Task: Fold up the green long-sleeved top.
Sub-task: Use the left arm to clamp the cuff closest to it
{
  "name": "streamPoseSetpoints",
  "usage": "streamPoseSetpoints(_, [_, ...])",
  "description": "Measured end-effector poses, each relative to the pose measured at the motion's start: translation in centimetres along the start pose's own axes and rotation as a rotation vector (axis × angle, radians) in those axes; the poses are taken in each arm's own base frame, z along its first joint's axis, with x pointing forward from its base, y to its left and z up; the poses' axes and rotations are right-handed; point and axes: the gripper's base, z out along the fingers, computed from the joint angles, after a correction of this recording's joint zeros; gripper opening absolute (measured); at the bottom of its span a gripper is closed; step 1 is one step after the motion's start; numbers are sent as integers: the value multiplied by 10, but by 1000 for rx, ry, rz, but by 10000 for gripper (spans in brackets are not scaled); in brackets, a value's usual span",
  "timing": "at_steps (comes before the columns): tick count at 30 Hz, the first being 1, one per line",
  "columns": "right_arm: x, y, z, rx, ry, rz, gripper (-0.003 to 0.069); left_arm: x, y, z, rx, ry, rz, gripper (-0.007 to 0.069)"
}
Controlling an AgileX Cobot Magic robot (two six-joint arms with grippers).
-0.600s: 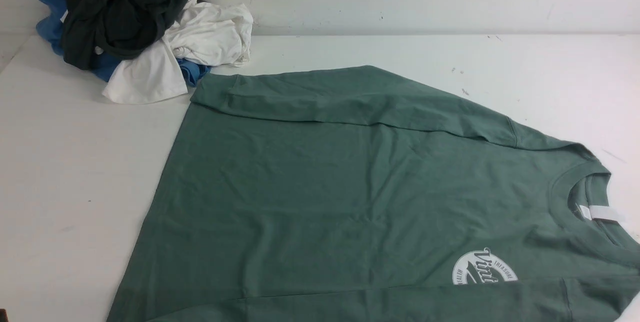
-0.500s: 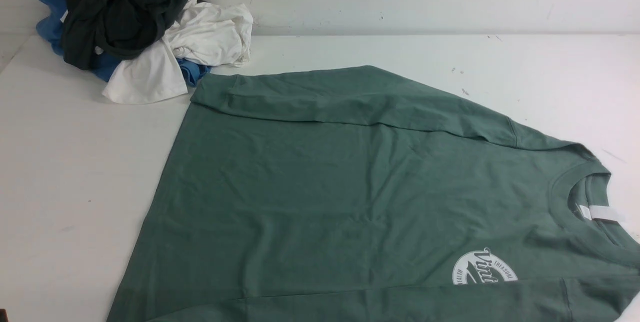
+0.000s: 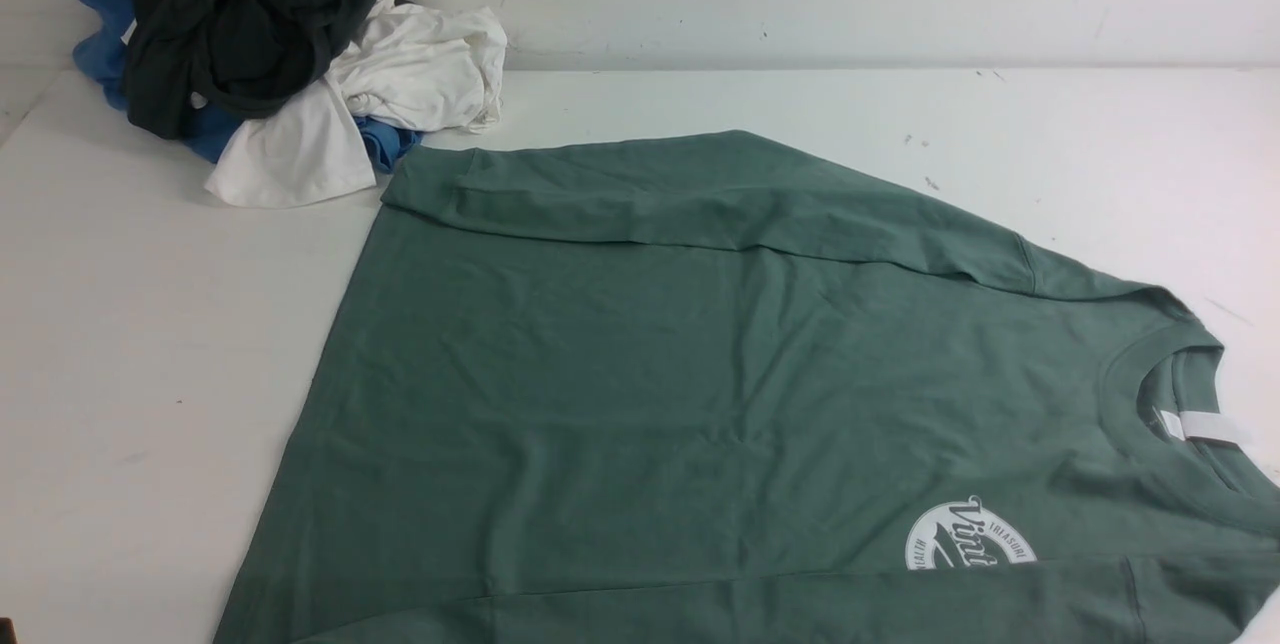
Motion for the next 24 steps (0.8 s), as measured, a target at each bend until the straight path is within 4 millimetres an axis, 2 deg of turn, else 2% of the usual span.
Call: streamPoseSetpoints(24, [0,0,0,-5,1,20,-15,0,0,0,0,0,0,-7])
